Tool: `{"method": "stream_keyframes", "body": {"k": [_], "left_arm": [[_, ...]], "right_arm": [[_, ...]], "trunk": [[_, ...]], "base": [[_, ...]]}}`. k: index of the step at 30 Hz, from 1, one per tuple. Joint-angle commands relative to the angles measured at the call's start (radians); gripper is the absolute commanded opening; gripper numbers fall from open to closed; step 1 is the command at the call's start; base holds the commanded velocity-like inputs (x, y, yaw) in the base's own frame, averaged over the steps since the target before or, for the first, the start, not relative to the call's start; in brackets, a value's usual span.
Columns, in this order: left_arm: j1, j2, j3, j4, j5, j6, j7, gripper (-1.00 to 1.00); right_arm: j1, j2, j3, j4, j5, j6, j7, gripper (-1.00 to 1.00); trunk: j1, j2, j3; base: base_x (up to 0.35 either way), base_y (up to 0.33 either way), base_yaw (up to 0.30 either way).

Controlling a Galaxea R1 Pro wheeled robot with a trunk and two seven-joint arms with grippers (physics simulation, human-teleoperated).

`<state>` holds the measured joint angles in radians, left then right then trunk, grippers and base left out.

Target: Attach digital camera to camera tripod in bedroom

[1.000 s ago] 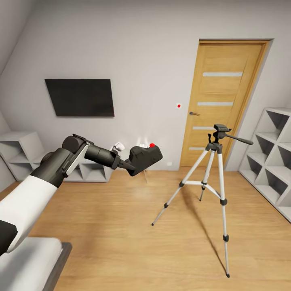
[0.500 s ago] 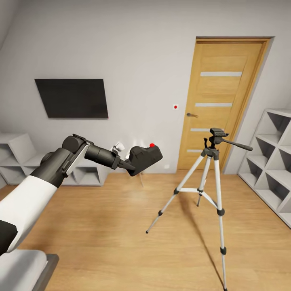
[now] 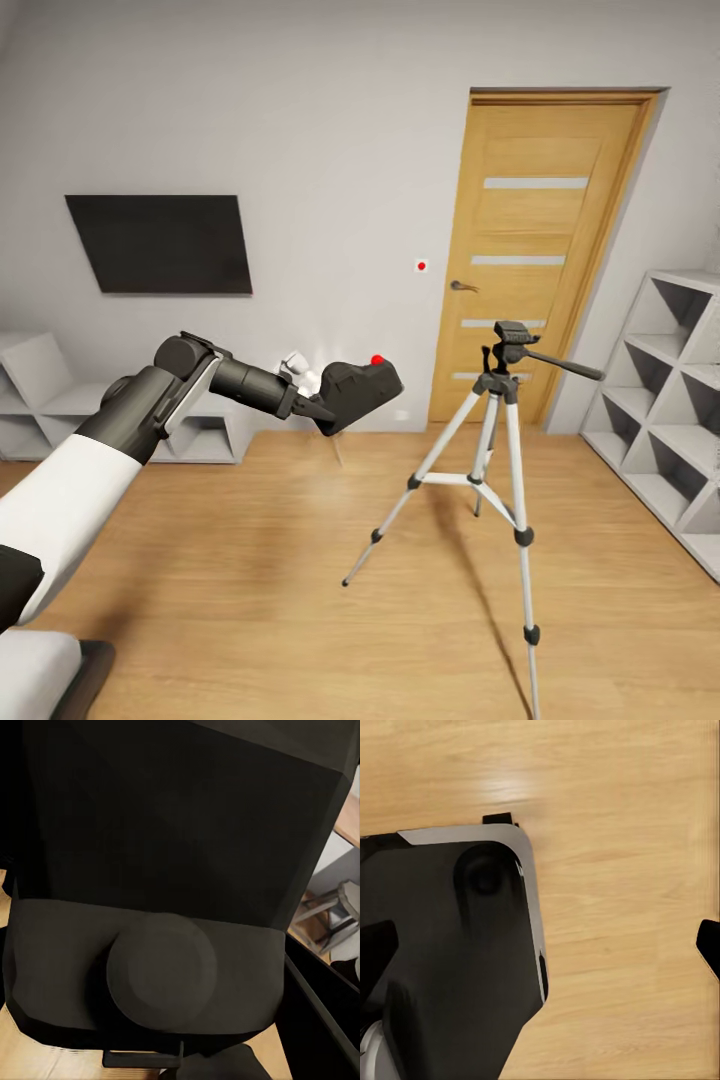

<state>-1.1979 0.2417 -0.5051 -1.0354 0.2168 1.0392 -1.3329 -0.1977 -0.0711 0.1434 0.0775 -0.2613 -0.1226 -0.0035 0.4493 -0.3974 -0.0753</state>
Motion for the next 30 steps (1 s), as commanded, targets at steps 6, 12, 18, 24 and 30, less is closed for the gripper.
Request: {"method": "stream_keyframes", "body": {"k": [6, 12, 18, 24, 30], "left_arm": [[-0.002, 0.001, -0.003, 0.000, 0.004, 0.008, -0.002, -1.00], [-0.002, 0.001, -0.003, 0.000, 0.004, 0.008, -0.002, -1.00], [-0.002, 0.002, -0.003, 0.001, 0.004, 0.008, -0.001, -1.00], [-0.002, 0.001, -0.003, 0.003, 0.004, 0.008, -0.001, -1.00], [-0.002, 0.000, 0.011, 0.002, 0.004, 0.008, 0.002, -1.00]], "right_arm": [[-0.002, 0.001, 0.008, 0.004, -0.009, -0.006, 0.000, 1.00], [-0.002, 0.001, 0.008, 0.004, -0.009, -0.006, 0.000, 1.00], [-0.002, 0.001, 0.008, 0.004, -0.009, -0.006, 0.000, 1.00], [-0.002, 0.001, 0.008, 0.004, -0.009, -0.006, 0.000, 1.00], [-0.002, 0.001, 0.008, 0.004, -0.009, -0.006, 0.000, 1.00]], "trunk": [[0.001, -0.003, -0.002], [0.001, -0.003, -0.002], [0.001, -0.003, -0.002], [0.001, -0.003, -0.002], [0.001, -0.003, -0.002]], "base": [[0.002, -0.324, 0.000], [0.000, -0.326, 0.000], [0.098, -0.303, 0.000], [0.114, -0.113, 0.000], [0.019, -0.017, 0.000]]}}
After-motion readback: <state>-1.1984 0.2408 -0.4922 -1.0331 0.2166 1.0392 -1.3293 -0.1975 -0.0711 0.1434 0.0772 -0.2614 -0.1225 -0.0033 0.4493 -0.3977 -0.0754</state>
